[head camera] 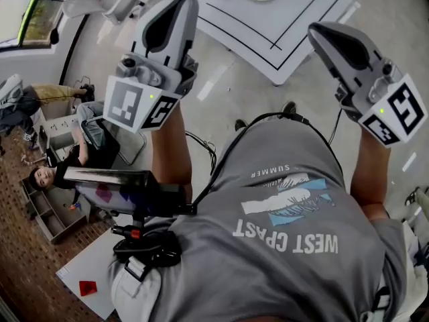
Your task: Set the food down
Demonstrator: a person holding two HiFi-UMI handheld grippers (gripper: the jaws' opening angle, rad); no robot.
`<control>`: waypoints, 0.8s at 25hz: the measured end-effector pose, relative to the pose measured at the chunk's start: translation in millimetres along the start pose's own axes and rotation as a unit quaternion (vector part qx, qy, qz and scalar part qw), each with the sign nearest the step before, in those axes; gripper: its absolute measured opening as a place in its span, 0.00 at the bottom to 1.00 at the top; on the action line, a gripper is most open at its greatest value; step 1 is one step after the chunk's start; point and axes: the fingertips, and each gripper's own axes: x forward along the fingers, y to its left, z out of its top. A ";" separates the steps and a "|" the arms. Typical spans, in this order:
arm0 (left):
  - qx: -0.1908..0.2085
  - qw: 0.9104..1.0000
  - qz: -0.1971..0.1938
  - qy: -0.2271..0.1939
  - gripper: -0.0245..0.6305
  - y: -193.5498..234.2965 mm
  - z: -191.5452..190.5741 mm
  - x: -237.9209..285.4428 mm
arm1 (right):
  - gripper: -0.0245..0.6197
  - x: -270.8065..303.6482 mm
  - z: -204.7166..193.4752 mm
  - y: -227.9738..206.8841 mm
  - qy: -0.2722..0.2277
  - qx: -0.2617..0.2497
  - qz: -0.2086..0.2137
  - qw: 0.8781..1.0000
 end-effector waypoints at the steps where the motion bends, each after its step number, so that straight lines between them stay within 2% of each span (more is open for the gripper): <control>1: 0.001 1.000 -0.005 -0.002 0.05 1.0 5.6 -11.6 | 0.05 8.5 2.3 7.4 -0.002 0.000 0.001 1.000; 5: 0.011 1.000 -0.009 -0.004 0.05 13.1 20.3 -63.4 | 0.05 44.1 6.0 41.0 -0.011 0.002 -0.001 1.000; 8: 0.025 1.000 -0.005 0.000 0.05 26.4 25.4 -102.7 | 0.05 69.2 20.3 78.8 -0.009 -0.019 -0.008 1.000; 13: 0.005 1.000 -0.011 0.008 0.05 46.1 16.5 -152.9 | 0.05 95.0 25.0 128.4 -0.008 -0.028 -0.022 0.999; 20: -0.003 1.000 -0.024 0.002 0.05 60.0 9.7 -185.5 | 0.05 111.6 9.3 160.9 -0.003 -0.017 -0.034 0.999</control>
